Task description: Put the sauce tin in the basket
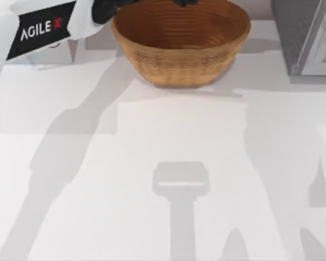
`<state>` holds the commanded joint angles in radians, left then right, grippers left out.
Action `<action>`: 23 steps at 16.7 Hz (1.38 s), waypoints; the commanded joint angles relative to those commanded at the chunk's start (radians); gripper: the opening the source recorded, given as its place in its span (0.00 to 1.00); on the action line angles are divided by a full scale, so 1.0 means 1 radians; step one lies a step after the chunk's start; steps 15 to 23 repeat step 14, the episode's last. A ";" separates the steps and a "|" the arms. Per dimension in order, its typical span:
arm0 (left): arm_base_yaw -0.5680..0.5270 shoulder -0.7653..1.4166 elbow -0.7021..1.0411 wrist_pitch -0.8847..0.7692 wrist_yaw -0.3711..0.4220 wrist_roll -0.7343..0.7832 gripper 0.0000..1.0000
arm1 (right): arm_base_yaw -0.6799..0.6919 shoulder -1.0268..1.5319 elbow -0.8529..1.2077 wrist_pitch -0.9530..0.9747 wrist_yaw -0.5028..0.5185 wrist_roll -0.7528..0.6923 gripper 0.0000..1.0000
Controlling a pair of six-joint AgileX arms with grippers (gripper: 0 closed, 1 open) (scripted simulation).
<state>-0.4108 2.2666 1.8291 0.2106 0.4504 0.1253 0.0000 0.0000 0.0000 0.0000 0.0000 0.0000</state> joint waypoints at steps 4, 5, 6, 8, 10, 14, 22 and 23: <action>0.000 0.000 0.000 0.000 0.000 0.000 0.68 | 0.000 0.000 0.000 0.000 0.000 0.000 1.00; 0.000 0.000 0.000 0.000 0.000 0.000 0.75 | 0.000 0.000 0.000 0.000 0.000 0.000 1.00; 0.000 0.000 0.000 0.000 0.000 0.000 0.83 | 0.000 0.000 0.000 0.000 0.000 0.000 1.00; 0.000 0.000 0.000 0.000 0.000 0.000 0.98 | 0.000 0.000 0.000 0.000 0.000 0.000 1.00; 0.000 0.000 0.000 0.000 0.000 0.000 1.00 | 0.000 0.000 0.000 0.000 0.000 0.000 1.00; 0.000 0.000 0.000 0.000 0.000 0.000 1.00 | 0.000 0.000 0.000 0.000 0.000 0.000 1.00; 0.000 0.000 0.000 0.000 0.000 0.000 1.00 | 0.000 0.000 0.000 0.000 0.000 0.000 1.00; 0.000 0.000 0.000 0.000 0.000 0.000 1.00 | 0.000 0.000 0.000 0.000 0.000 0.000 1.00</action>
